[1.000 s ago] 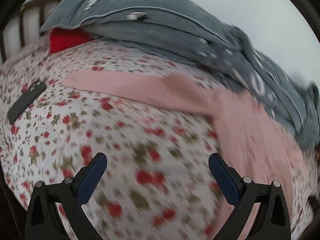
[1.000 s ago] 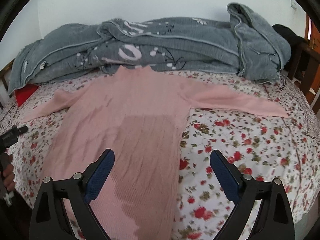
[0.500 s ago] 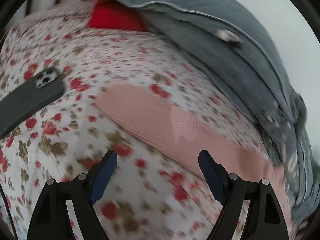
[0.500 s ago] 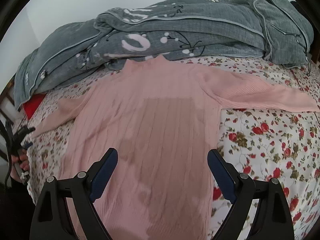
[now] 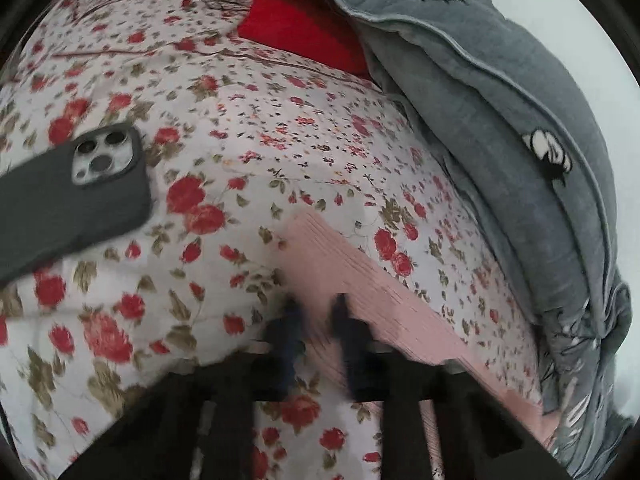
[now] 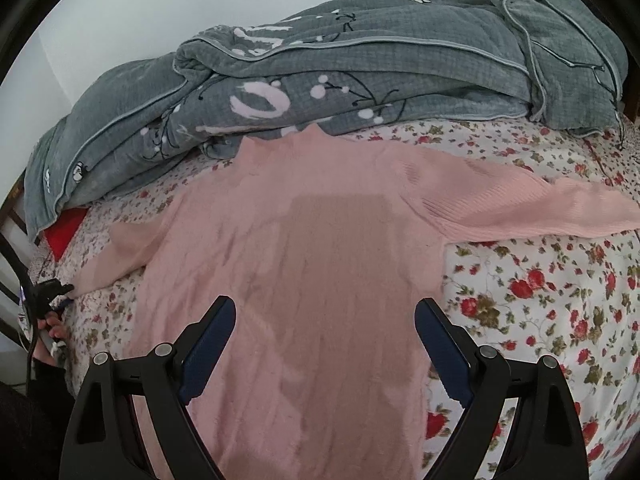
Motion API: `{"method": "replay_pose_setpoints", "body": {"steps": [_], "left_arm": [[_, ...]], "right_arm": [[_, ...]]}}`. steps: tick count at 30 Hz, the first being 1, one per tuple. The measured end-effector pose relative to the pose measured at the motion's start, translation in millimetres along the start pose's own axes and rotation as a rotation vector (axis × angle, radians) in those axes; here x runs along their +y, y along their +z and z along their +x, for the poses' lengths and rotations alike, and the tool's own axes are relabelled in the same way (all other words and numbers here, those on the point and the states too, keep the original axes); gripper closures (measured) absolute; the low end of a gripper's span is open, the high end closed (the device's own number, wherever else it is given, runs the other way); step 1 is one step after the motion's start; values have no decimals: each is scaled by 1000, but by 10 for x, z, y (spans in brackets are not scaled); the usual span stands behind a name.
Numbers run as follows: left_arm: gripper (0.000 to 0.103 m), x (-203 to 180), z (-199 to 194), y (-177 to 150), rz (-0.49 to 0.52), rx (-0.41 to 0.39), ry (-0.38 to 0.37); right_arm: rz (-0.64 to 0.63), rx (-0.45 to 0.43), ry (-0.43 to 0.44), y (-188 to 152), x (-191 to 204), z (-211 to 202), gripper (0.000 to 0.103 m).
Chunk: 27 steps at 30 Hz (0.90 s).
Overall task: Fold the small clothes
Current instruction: 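Grasp the sweater sleeve with the left tool and fold it across the body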
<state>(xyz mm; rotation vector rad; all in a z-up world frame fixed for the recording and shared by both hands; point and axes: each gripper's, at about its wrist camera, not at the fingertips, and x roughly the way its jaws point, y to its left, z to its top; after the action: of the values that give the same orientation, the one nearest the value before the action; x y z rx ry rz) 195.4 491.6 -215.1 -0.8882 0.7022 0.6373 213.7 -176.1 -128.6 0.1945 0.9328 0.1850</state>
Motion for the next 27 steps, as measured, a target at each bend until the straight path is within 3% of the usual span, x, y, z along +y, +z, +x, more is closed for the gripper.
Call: {"method": "replay_pose_setpoints", "body": {"steps": [3, 6, 11, 14, 19, 22, 27], "left_arm": [[93, -127, -210, 33, 26, -33, 10], [93, -487, -646, 6, 108, -121, -2], [93, -1523, -1454, -304, 329, -257, -71], [93, -2146, -1728, -582, 424, -280, -137], [93, -3208, -1894, -1364, 604, -256, -244], [93, -3739, -1768, -1954, 693, -215, -292], [93, -4382, -1335, -3052, 820, -65, -355]], "right_arm": [[23, 7, 1, -49, -144, -47, 12], [45, -17, -2, -78, -326, -196, 12], [68, -90, -2, -119, -650, -528, 12], [69, -130, -12, -163, -852, -716, 12], [65, -186, -107, -264, -1255, -978, 12], [47, -216, -228, -359, -1499, -1114, 12], [36, -195, -333, -489, -1937, -1202, 12]]}}
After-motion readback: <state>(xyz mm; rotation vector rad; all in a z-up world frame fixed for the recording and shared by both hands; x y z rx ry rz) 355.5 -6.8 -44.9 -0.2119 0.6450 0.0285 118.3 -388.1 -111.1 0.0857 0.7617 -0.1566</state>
